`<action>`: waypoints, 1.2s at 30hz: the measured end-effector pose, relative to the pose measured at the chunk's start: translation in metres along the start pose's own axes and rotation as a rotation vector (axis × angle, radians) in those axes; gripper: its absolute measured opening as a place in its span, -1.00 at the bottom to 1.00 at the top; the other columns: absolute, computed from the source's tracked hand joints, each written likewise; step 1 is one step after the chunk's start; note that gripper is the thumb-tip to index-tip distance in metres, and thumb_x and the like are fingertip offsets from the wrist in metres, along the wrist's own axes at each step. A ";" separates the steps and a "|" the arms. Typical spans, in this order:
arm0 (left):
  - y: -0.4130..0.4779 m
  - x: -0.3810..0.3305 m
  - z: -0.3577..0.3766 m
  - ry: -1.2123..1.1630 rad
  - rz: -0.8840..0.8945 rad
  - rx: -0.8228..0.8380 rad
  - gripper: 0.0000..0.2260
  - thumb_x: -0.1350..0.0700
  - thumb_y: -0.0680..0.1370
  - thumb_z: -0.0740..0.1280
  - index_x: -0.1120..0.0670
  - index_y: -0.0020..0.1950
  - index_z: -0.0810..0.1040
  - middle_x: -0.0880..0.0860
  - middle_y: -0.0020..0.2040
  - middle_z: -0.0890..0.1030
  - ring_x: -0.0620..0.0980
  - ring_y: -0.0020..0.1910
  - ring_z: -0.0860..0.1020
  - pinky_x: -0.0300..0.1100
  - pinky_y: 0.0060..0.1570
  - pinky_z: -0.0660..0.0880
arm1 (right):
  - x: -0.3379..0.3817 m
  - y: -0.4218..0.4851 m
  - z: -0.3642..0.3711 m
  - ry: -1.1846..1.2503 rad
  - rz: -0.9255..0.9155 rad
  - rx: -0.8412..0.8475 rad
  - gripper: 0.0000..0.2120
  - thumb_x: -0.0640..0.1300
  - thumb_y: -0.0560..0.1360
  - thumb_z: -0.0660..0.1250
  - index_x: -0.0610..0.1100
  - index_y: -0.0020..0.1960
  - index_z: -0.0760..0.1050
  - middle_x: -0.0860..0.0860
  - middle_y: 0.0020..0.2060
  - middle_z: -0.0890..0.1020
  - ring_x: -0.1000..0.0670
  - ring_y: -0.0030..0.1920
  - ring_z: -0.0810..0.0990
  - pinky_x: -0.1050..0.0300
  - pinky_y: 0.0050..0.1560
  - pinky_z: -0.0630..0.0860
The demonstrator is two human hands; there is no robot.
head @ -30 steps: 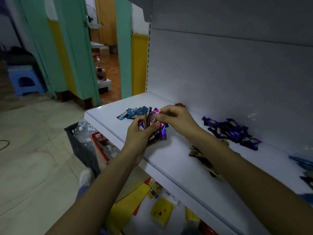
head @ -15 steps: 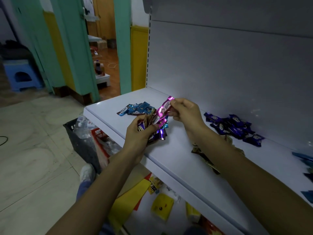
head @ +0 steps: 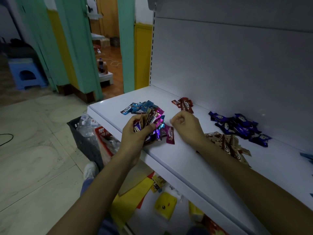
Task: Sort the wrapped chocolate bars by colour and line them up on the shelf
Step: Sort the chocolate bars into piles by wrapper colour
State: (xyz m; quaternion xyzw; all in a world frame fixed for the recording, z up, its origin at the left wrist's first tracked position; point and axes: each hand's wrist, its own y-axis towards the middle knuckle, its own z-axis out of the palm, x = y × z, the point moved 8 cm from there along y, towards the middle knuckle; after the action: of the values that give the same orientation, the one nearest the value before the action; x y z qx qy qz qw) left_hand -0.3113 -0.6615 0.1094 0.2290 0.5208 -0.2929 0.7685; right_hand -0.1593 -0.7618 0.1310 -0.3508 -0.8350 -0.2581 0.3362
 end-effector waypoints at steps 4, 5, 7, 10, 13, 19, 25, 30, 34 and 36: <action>0.002 -0.003 0.005 0.070 0.032 0.014 -0.77 0.24 0.47 0.42 0.06 0.08 0.52 0.04 0.02 0.64 0.03 -0.05 0.66 -0.15 -0.19 0.60 | 0.034 -0.015 -0.006 0.373 -0.082 0.113 -0.73 0.04 0.52 0.29 -0.17 0.01 0.52 0.02 -0.21 0.60 0.18 -0.28 0.57 0.32 -0.26 0.47; 0.002 -0.004 0.007 0.086 0.043 0.020 -0.77 0.25 0.47 0.42 0.05 0.07 0.52 0.01 -0.01 0.64 0.02 -0.05 0.66 -0.15 -0.18 0.61 | 0.040 -0.017 -0.005 0.379 -0.109 0.151 -0.77 0.00 0.49 0.35 -0.14 0.02 0.52 0.01 -0.20 0.62 0.17 -0.27 0.59 0.34 -0.28 0.49; 0.002 -0.004 0.011 0.121 0.062 0.035 -0.76 0.27 0.45 0.44 0.05 0.06 0.52 -0.03 -0.05 0.65 0.00 -0.06 0.65 -0.14 -0.15 0.61 | 0.045 -0.019 -0.005 0.382 -0.156 0.170 -0.85 -0.14 0.45 0.42 -0.16 -0.02 0.53 -0.01 -0.21 0.62 0.13 -0.25 0.60 0.33 -0.23 0.53; 0.001 -0.001 0.014 0.141 0.061 0.032 -0.73 0.28 0.45 0.44 0.03 0.08 0.52 0.00 0.00 0.64 0.06 0.01 0.63 -0.07 -0.07 0.60 | 0.042 -0.017 -0.010 0.427 -0.136 0.122 -0.94 -0.22 0.47 0.40 -0.18 -0.10 0.53 0.01 -0.25 0.59 0.23 -0.31 0.55 0.42 -0.30 0.46; 0.000 0.000 0.012 0.129 0.051 0.019 -0.72 0.28 0.46 0.42 0.06 0.12 0.52 -0.02 0.00 0.62 0.06 0.01 0.63 -0.10 -0.11 0.62 | 0.028 -0.011 -0.017 0.610 0.025 0.017 -0.86 -0.19 0.51 0.35 -0.23 0.03 0.52 0.03 -0.22 0.63 0.22 -0.32 0.59 0.34 -0.29 0.48; -0.001 -0.008 -0.003 0.063 0.072 -0.040 -0.80 0.27 0.48 0.40 0.00 0.00 0.52 -0.09 -0.08 0.63 -0.07 -0.13 0.66 -0.20 -0.22 0.60 | -0.004 -0.007 -0.018 0.367 0.179 0.094 -0.82 -0.27 0.49 0.37 -0.16 0.08 0.52 -0.09 -0.23 0.65 0.12 -0.41 0.59 0.23 -0.41 0.47; -0.004 -0.008 -0.001 0.038 0.080 -0.049 -0.83 0.22 0.48 0.41 0.01 0.00 0.51 -0.01 -0.04 0.64 0.00 -0.10 0.67 -0.26 -0.35 0.55 | -0.012 -0.008 0.001 -0.137 0.044 0.113 -0.77 -0.07 0.42 0.45 -0.07 0.02 0.48 0.04 -0.21 0.54 0.04 -0.19 0.51 0.12 -0.16 0.44; -0.002 -0.005 0.004 0.068 0.073 -0.030 -0.81 0.17 0.48 0.41 0.06 0.07 0.51 0.02 -0.01 0.65 0.01 -0.09 0.67 -0.19 -0.27 0.59 | 0.026 -0.017 -0.012 0.230 -0.082 0.049 -0.74 0.07 0.54 0.26 -0.12 0.01 0.54 0.05 -0.14 0.58 0.10 -0.16 0.55 0.22 -0.13 0.44; 0.003 -0.005 0.013 0.106 0.063 -0.006 -0.74 0.11 0.44 0.45 0.06 0.09 0.51 0.03 0.00 0.64 -0.01 -0.07 0.67 -0.11 -0.11 0.63 | 0.049 -0.020 -0.005 0.365 -0.094 0.244 -0.90 -0.09 0.49 0.38 -0.10 -0.04 0.55 0.00 -0.18 0.64 0.20 -0.28 0.59 0.43 -0.33 0.43; 0.004 -0.005 0.018 0.120 0.054 0.022 -0.72 0.13 0.44 0.45 0.06 0.10 0.49 0.03 0.02 0.64 0.00 -0.06 0.66 -0.07 -0.07 0.62 | 0.048 -0.016 -0.009 0.414 -0.079 0.214 -0.97 -0.21 0.48 0.38 -0.12 -0.10 0.53 -0.04 -0.25 0.63 0.22 -0.37 0.57 0.44 -0.38 0.41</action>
State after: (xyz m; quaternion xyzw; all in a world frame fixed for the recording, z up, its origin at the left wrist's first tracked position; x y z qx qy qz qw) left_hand -0.2981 -0.6693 0.1210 0.2683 0.5564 -0.2635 0.7410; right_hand -0.1933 -0.7584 0.1696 -0.2199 -0.7840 -0.2475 0.5251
